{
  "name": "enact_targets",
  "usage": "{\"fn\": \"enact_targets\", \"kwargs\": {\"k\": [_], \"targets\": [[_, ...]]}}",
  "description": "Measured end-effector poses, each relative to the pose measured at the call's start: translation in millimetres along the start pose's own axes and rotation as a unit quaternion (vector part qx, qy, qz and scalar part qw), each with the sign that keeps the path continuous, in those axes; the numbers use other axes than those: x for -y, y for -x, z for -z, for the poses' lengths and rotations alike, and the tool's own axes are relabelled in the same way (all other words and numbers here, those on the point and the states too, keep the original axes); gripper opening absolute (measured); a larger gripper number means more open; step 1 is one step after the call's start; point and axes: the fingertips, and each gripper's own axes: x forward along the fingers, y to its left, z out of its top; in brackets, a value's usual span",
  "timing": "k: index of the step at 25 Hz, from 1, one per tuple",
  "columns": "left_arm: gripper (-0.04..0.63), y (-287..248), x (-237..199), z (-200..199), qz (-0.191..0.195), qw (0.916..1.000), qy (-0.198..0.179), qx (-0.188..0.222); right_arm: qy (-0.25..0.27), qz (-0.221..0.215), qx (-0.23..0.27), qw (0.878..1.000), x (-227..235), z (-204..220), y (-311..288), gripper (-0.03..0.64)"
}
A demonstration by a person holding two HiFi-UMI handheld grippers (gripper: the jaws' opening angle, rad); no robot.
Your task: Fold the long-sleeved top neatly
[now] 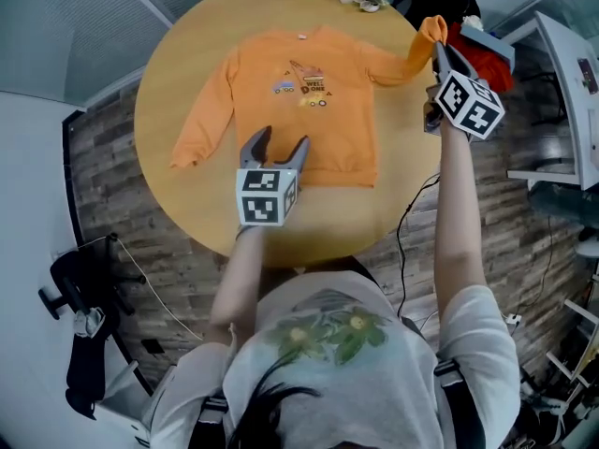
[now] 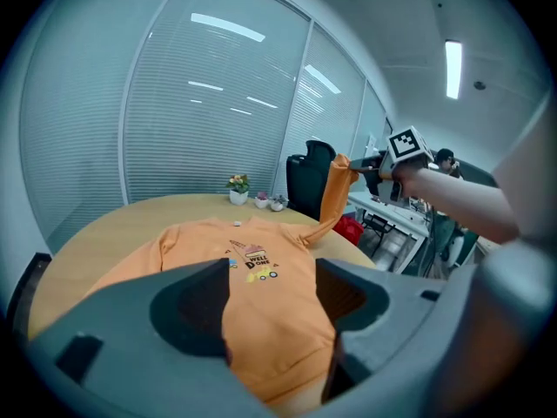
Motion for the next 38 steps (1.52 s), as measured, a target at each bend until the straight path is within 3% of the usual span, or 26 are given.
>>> {"fn": "enact_targets", "kwargs": {"k": [6, 12, 17, 21, 25, 28, 35, 38], "targets": [[0.295, 16.7, -52.3, 7.4, -0.025, 0.9994, 0.023, 0.001, 0.035, -0.052, -0.005, 0.998, -80.5, -11.2, -32.0, 0.052], [0.295, 36.5, -118.0, 19.1, -0.052, 0.9974, 0.049, -0.005, 0.067, -0.110, -0.018, 0.991, -189.2, -0.8, -63.8, 0.052], [0.295, 54.2, -173.2, 27.8, -0.069, 0.9953, 0.066, -0.012, 0.088, -0.163, -0.054, 0.981, -290.6, 42.2, -84.3, 0.052], [0.295, 63.4, -212.2, 38.8, -0.081, 0.9936, 0.076, -0.022, 0.095, -0.181, -0.120, 0.972, -351.7, 116.4, -106.2, 0.054], [0.295, 67.9, -239.8, 56.9, -0.085, 0.9920, 0.084, -0.041, 0.095, -0.174, -0.200, 0.959, -379.6, 203.4, -118.2, 0.054], [0.295, 70.6, -255.7, 70.1, -0.083, 0.9913, 0.086, -0.055, 0.075, -0.158, -0.241, 0.955, -384.3, 244.9, -119.2, 0.054], [0.295, 76.7, -286.3, 106.9, -0.089, 0.9862, 0.107, -0.089, 0.054, -0.156, -0.300, 0.940, -393.0, 283.9, -110.5, 0.060], [0.295, 82.2, -298.1, 124.7, -0.105, 0.9818, 0.119, -0.105, 0.048, -0.170, -0.309, 0.935, -400.0, 282.0, -99.3, 0.155]]}}
